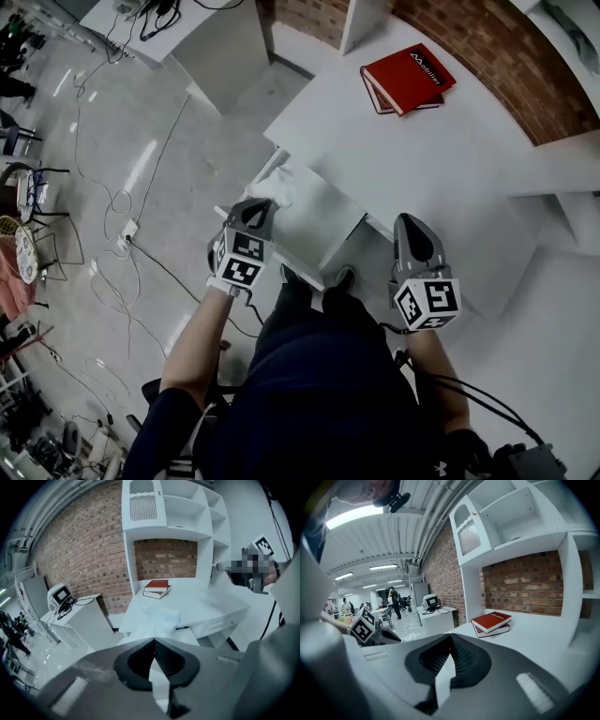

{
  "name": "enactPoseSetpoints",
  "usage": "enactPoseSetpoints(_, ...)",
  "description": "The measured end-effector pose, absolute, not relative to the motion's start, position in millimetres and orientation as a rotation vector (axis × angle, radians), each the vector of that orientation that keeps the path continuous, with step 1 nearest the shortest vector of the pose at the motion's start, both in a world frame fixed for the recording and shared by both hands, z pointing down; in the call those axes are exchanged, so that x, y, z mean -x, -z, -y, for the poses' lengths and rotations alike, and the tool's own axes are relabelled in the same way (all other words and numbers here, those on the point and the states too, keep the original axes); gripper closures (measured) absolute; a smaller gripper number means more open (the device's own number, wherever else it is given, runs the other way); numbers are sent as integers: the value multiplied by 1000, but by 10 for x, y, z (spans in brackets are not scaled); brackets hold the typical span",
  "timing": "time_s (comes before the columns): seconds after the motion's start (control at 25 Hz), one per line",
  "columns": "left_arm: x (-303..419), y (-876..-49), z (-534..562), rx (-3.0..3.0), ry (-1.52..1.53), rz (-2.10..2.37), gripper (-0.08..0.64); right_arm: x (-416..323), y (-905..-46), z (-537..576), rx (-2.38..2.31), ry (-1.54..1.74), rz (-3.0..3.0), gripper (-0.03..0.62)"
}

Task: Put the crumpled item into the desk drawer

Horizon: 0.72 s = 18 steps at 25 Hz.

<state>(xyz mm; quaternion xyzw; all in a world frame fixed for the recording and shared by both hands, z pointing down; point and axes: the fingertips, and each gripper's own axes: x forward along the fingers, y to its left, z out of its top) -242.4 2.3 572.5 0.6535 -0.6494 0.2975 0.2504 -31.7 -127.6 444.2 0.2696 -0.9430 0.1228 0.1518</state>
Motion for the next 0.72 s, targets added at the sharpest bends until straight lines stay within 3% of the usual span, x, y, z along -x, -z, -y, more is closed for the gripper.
enactPoseSetpoints(0.72, 2464, -7015, 564, -2144, -1479, 1230, 558, -139, -4800, 1070, -1089, -417, 2482, 589)
